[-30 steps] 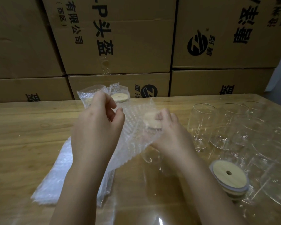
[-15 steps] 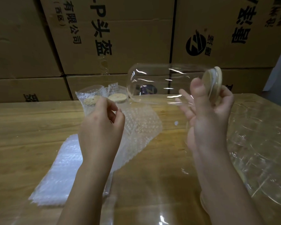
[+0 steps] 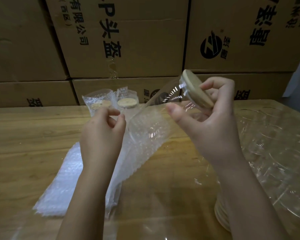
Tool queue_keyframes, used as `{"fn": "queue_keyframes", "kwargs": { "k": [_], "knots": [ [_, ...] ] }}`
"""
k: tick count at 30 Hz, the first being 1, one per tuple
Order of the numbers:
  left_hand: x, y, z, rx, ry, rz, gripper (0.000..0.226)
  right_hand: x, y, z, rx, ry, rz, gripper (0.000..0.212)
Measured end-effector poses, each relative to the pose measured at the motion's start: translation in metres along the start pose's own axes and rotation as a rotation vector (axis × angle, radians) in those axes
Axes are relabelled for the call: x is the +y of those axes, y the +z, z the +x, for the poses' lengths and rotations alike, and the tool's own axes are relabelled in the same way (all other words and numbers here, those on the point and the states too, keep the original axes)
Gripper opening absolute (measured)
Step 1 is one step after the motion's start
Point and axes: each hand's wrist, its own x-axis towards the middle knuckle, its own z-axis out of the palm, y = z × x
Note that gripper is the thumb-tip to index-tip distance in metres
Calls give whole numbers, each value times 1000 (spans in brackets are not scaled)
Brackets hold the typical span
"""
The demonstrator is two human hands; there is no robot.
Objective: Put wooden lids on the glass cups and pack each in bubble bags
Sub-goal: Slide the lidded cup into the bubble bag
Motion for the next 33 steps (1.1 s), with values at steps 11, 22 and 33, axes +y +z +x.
{"fn": "queue_keyframes", "kwargs": {
  "k": [11,22,33],
  "knots": [
    [6,13,-3,-205,4,-326,18,10,19,-9,-134,0,-329,56],
    [3,28,-8,-412,-57,-526,9,15,7,-4,-122,-66,-644,56],
    [-16,34,-1,-319,17,-324,12,45,30,-12,-527,92,-774,50]
  ]
}}
